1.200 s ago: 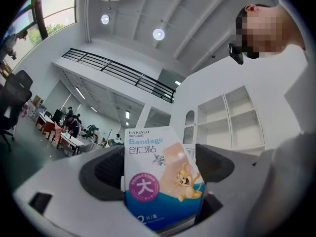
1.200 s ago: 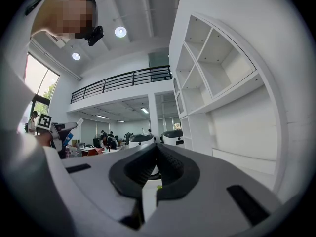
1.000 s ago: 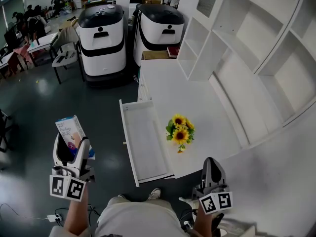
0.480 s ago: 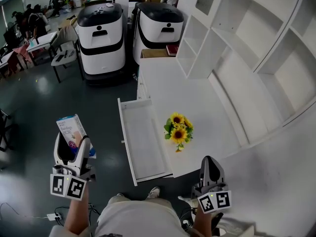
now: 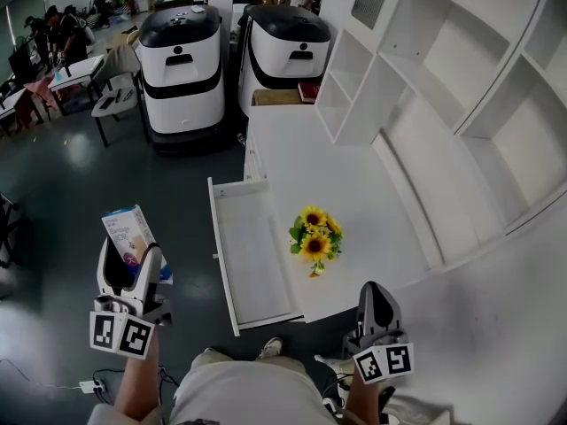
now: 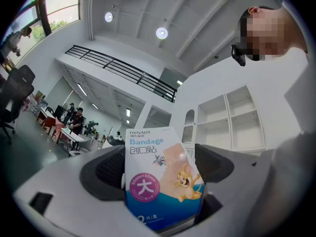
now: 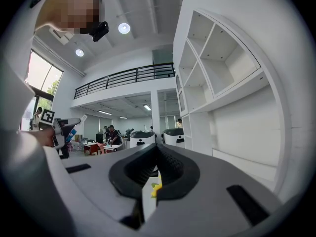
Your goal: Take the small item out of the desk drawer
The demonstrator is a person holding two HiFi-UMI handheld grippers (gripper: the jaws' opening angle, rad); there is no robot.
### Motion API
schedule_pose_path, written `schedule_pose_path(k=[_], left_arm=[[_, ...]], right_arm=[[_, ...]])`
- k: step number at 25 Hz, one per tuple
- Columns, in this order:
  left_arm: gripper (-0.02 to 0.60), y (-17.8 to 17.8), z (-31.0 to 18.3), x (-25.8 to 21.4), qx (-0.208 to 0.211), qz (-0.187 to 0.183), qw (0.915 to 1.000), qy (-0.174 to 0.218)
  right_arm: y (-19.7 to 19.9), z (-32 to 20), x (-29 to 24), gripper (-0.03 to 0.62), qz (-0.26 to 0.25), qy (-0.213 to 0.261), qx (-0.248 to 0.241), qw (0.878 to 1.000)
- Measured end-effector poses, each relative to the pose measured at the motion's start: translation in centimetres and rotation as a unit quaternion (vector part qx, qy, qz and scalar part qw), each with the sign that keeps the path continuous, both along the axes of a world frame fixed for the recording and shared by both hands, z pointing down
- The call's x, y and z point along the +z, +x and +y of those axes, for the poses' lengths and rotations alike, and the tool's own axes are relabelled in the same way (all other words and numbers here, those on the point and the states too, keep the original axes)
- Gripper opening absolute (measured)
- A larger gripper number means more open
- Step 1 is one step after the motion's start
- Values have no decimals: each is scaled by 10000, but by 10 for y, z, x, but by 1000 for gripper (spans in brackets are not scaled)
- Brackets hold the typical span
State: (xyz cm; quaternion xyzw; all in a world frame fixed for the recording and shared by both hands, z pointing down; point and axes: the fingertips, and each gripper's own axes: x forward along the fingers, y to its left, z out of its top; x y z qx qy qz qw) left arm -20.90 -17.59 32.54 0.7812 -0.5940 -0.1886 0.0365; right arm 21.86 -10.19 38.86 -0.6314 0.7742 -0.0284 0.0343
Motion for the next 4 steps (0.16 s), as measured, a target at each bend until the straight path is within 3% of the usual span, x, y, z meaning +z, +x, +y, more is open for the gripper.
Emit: schedule_pose_path(k=[4], left_arm=[[449, -5, -2, -7, -11, 17, 10000, 1]], right_arm=[[-6, -4, -8, 11, -6, 2, -30, 10000]])
